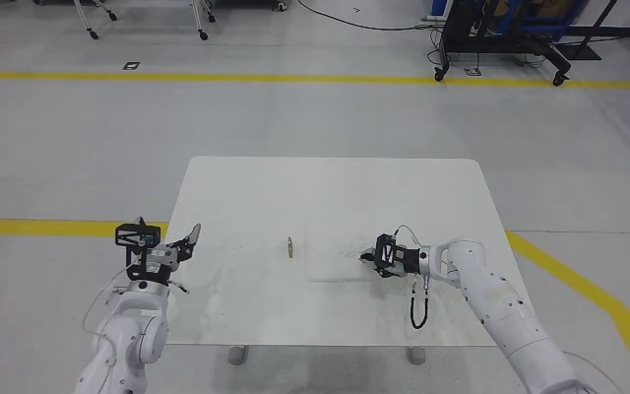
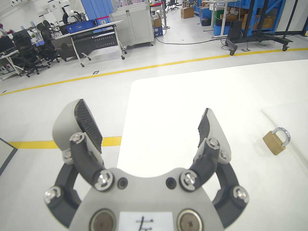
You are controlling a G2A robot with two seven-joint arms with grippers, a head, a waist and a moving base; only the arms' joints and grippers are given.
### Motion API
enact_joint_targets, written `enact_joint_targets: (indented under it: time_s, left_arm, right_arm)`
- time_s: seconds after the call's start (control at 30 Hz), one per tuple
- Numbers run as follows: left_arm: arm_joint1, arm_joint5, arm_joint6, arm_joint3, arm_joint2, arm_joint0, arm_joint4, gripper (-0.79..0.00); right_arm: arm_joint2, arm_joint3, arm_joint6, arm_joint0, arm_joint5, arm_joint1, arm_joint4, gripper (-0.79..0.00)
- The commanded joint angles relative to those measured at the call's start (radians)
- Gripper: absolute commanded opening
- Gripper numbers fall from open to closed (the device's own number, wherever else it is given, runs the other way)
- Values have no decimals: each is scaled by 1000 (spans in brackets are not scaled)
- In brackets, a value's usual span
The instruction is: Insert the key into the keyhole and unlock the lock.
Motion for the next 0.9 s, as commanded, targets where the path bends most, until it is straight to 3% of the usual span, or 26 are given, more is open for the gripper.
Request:
enact_joint_targets:
  time_s: [0.0, 0.1, 0.23, 0.43, 0.5, 0.67, 0.87]
  left_arm:
    - [-2, -55, -25, -51, 57, -8, 29, 0]
    - [-6, -135, -72, -99, 156, -72, 73, 0]
    - [-20, -187, -139, -74, 297, -232, 134, 0]
    - [-59, -284, -245, 82, 536, -478, 197, 0]
    - [-75, -272, -238, 145, 606, -539, 237, 0]
    - [-114, -259, -236, 294, 732, -635, 263, 0]
    - [-145, -232, -244, 425, 818, -684, 317, 0]
  right_arm:
    - [0, 0, 0, 0, 0, 0, 0, -785]
    - [0, 0, 0, 0, 0, 0, 0, -785]
    - [0, 0, 0, 0, 0, 0, 0, -785]
    - [0, 0, 0, 0, 0, 0, 0, -785]
    - [0, 0, 0, 0, 0, 0, 0, -785]
    - [0, 0, 0, 0, 0, 0, 0, -785]
    - [0, 0, 0, 0, 0, 0, 0, -785]
